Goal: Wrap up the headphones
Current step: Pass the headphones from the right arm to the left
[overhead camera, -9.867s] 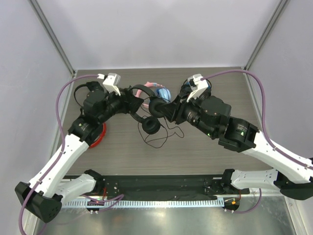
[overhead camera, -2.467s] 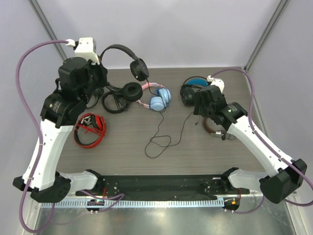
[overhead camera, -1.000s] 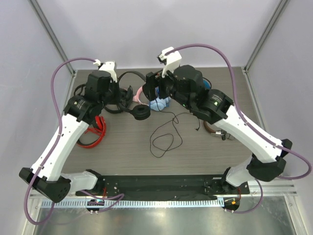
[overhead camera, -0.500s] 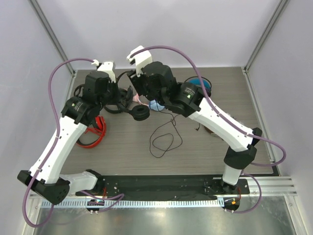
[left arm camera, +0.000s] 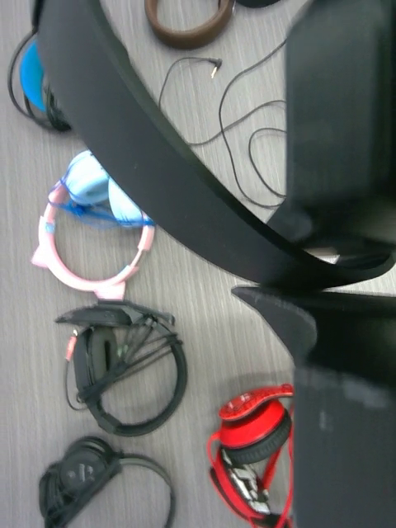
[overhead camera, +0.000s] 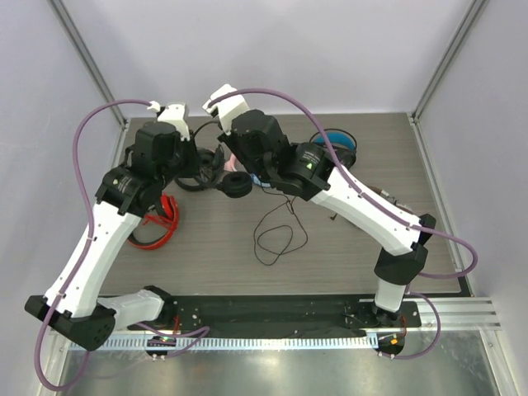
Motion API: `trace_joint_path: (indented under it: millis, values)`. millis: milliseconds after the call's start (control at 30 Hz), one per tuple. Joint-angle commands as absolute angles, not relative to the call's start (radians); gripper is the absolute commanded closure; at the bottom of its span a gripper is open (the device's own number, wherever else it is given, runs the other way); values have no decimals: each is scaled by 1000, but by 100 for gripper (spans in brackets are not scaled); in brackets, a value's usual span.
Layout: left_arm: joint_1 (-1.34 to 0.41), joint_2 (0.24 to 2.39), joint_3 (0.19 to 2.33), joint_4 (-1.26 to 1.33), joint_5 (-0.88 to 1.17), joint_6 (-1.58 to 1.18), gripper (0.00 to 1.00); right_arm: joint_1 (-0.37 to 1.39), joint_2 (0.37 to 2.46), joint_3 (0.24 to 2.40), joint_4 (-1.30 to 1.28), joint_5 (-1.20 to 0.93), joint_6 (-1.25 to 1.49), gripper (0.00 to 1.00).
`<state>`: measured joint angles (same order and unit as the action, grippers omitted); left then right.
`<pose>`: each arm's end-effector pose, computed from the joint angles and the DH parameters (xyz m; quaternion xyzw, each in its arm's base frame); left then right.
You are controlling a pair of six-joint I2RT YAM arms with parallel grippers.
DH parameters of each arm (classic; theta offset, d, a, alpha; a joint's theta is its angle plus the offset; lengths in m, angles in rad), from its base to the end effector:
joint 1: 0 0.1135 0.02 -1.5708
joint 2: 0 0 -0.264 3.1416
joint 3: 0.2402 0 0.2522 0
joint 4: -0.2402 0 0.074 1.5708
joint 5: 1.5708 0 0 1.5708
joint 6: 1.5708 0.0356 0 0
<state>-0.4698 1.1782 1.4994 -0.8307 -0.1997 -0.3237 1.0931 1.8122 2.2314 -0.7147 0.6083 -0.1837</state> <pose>0.2061 -0.0967 0.4386 0.0123 0.8596 -0.1153 0.4977 0.1933 0.3292 0.4943 -0.3137 0.7219 0.0333 0.6160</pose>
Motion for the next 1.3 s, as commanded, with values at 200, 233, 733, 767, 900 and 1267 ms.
trace_joint_path:
  millis: [200,233,733,767,900,1267]
  values:
    - [-474,1151,1529,-767,-117,-319,61,1100,1681,2175,-564,529,-55,99]
    - [-474,1152,1529,-767,-115,-319,59,1100,1675,2175,-563,528,-43,99]
    - [-474,1181,1603,-787,-140,-267,39,1101,1634,2128,-572,462,-55,99]
    - [-474,1186,1609,-787,-144,-258,39,1100,1634,2126,-572,462,-55,99]
    - [-474,1212,1643,-796,-140,-236,50,1100,1628,2118,-577,456,-61,99]
    - [-474,1230,1644,-810,-153,-249,99,1100,1614,2089,-572,474,-74,99]
